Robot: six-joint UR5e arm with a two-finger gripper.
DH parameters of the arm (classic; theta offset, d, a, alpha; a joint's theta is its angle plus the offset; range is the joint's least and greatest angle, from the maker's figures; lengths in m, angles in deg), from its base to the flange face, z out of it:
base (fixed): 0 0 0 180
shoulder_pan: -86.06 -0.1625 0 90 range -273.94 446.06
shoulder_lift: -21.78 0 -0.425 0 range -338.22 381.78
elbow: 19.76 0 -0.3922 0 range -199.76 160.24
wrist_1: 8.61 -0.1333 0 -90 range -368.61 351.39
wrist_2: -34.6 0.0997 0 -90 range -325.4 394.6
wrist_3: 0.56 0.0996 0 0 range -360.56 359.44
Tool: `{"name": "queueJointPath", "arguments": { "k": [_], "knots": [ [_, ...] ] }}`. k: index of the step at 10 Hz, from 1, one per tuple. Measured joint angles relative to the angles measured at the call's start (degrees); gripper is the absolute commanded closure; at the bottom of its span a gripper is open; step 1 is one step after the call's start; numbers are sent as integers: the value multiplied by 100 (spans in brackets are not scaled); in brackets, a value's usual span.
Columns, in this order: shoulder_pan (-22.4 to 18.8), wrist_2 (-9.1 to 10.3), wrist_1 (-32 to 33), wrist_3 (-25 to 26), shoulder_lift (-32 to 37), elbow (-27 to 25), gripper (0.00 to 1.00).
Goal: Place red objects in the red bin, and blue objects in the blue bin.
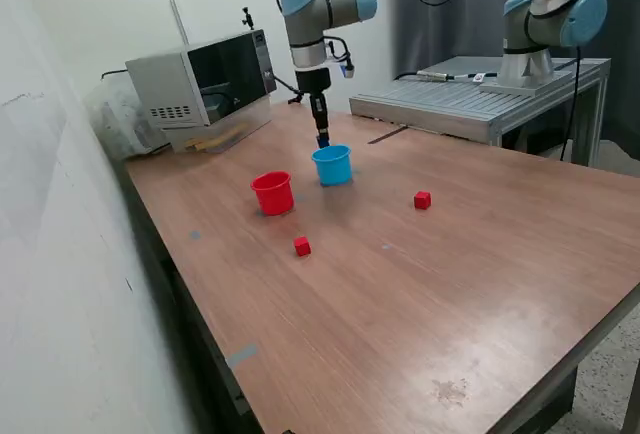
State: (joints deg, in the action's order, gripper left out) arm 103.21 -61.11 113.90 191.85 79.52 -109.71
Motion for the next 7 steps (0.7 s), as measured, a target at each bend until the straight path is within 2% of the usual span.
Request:
{"name": "queueJointPath", "arguments": {
  "k": [2, 3, 7],
  "knots": [
    [27, 0, 74, 0, -83, -12, 100],
    [30, 0, 85, 1, -93, -22, 0],
    [29, 0, 61, -6, -48, -100, 0]
  ]
}}
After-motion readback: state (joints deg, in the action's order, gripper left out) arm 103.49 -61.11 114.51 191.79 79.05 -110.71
